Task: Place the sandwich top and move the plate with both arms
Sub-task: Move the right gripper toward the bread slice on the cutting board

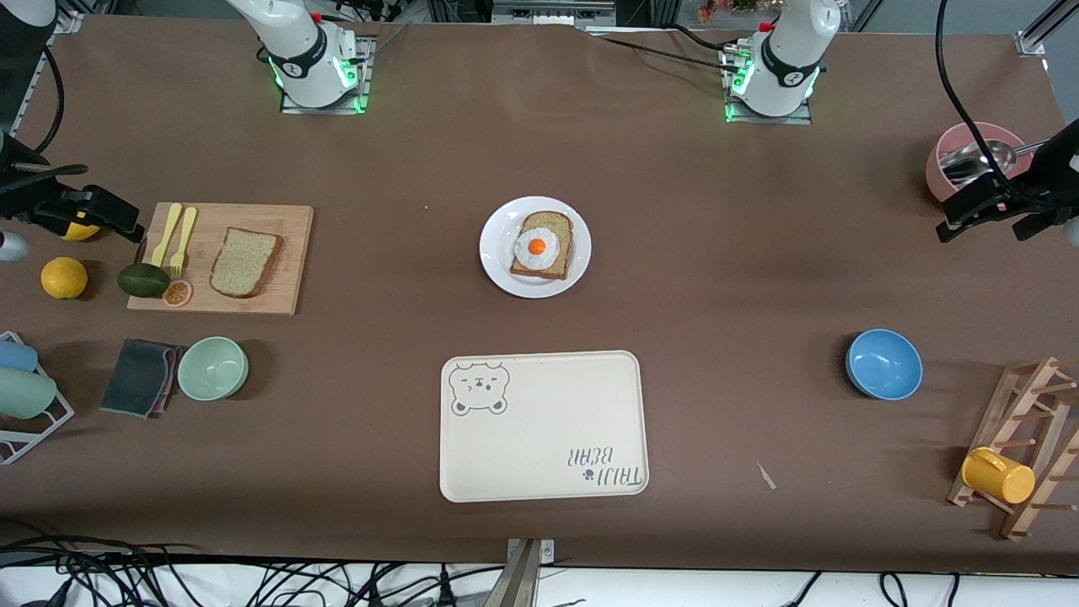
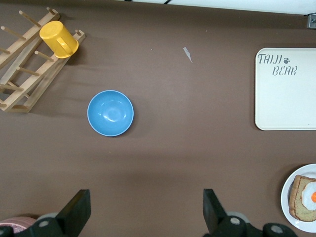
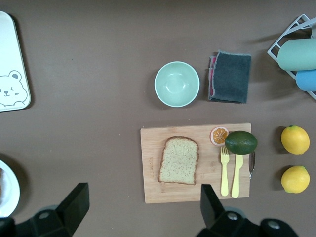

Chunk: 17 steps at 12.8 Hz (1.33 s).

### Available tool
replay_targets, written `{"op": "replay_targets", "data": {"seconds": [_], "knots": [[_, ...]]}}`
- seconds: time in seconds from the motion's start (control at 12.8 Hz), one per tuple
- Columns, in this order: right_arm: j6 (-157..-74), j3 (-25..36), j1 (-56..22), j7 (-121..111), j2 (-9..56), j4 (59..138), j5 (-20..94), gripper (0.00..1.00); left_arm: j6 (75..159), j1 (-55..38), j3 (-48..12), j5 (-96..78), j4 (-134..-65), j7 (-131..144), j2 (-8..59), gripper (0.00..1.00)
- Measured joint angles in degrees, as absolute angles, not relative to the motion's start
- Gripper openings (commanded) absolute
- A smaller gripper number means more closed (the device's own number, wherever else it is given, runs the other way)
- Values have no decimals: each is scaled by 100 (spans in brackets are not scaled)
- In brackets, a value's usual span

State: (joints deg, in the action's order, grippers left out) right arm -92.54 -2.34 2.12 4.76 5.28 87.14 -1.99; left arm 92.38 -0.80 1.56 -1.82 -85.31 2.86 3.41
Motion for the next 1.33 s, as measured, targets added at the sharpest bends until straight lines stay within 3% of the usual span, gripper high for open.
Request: {"op": "replay_targets", "data": {"seconds": [1.33], "knots": [[-9190, -249, 190, 123, 628, 8839, -200, 99, 9235, -80, 159, -182, -8531, 285, 342, 100]]}}
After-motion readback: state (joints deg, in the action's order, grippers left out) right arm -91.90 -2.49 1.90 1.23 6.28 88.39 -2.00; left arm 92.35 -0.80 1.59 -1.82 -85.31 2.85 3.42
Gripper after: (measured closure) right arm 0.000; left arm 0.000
